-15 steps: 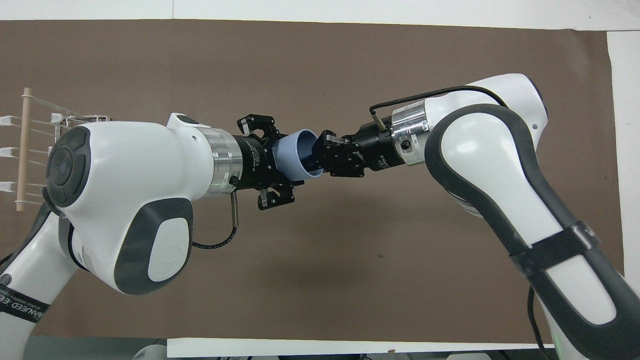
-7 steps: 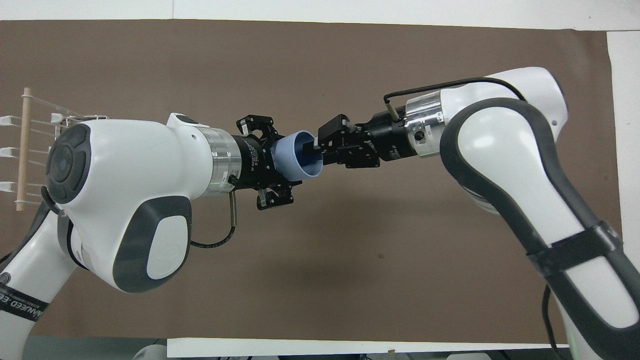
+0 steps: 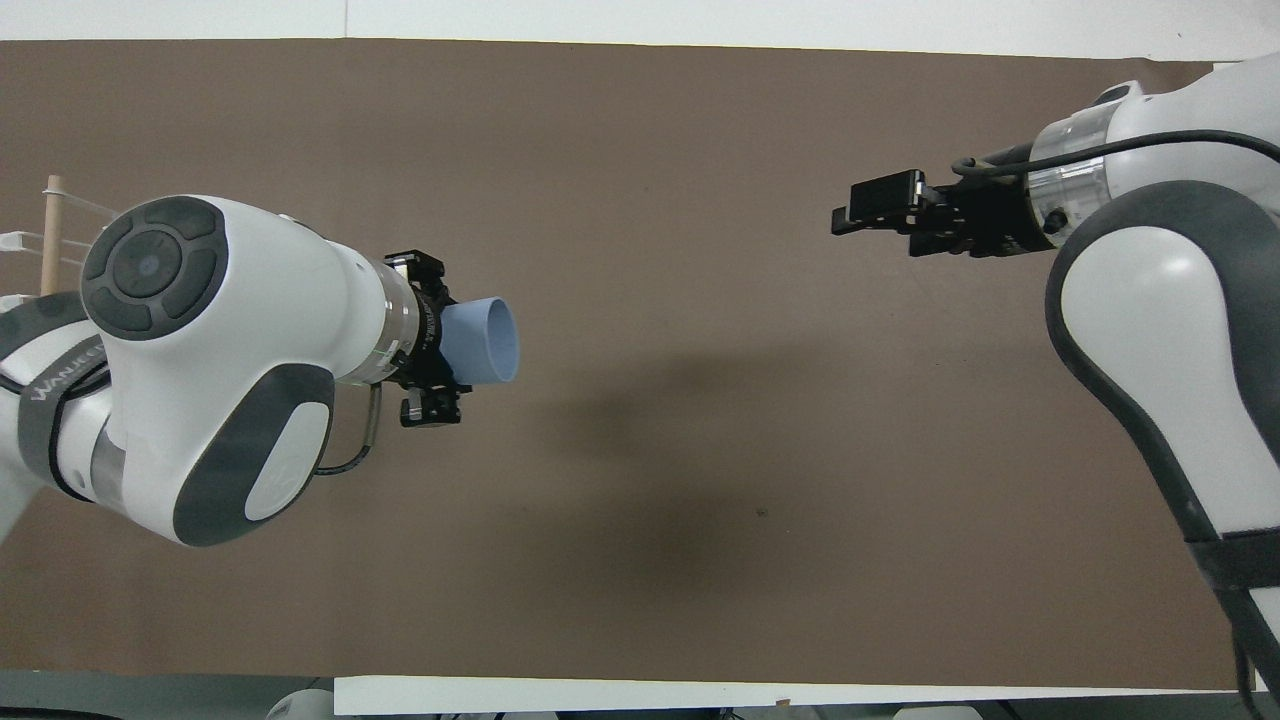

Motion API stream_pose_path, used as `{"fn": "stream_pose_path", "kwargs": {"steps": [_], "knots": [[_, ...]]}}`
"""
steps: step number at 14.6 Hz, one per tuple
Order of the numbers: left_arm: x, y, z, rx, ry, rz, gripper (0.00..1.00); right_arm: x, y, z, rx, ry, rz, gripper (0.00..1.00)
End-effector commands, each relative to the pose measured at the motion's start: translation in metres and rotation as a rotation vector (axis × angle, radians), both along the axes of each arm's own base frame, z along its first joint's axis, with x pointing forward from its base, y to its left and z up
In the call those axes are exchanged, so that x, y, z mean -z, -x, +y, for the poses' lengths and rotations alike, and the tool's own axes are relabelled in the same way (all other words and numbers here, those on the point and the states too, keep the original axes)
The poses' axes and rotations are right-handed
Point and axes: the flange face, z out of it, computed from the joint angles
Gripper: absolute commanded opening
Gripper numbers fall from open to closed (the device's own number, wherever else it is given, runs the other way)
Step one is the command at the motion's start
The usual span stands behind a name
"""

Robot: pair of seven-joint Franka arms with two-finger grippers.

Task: Hang cup on cup holder
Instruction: 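Carry the cup with the left gripper while the right gripper retracts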

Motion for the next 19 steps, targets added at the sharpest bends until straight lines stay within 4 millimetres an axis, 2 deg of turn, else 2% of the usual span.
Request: {"fn": "stream_pose_path", "kwargs": {"steps": [1,5,7,9,13,16,18,19], "knots": [[-0.007,-0.006,0.034,0.026,-0.226,-0.058,0.5,-0.029,0.012,-0.023,-0.048,0.203,-0.03,0.99],[-0.015,-0.028,0.096,0.036,-0.564,-0.161,0.5,-0.086,0.026,-0.082,-0.022,0.392,0.053,0.99],[-0.021,-0.04,0.127,0.06,-0.718,-0.21,0.5,-0.102,0.037,-0.101,-0.004,0.438,0.113,0.99],[-0.026,-0.051,0.148,0.123,-0.83,-0.241,0.5,-0.114,0.045,-0.108,-0.02,0.451,0.149,0.99],[0.012,-0.082,0.164,0.26,-1.073,-0.269,0.5,-0.112,0.053,-0.108,-0.086,0.442,0.207,0.99],[0.043,-0.114,0.179,0.329,-1.233,-0.248,0.5,-0.111,0.056,-0.11,-0.092,0.466,0.228,0.99],[0.059,-0.124,0.185,0.365,-1.333,-0.193,0.5,-0.107,0.057,-0.118,-0.098,0.465,0.238,0.99],[0.066,-0.123,0.189,0.392,-1.366,-0.143,0.5,-0.107,0.058,-0.12,-0.102,0.465,0.239,0.99]]}}
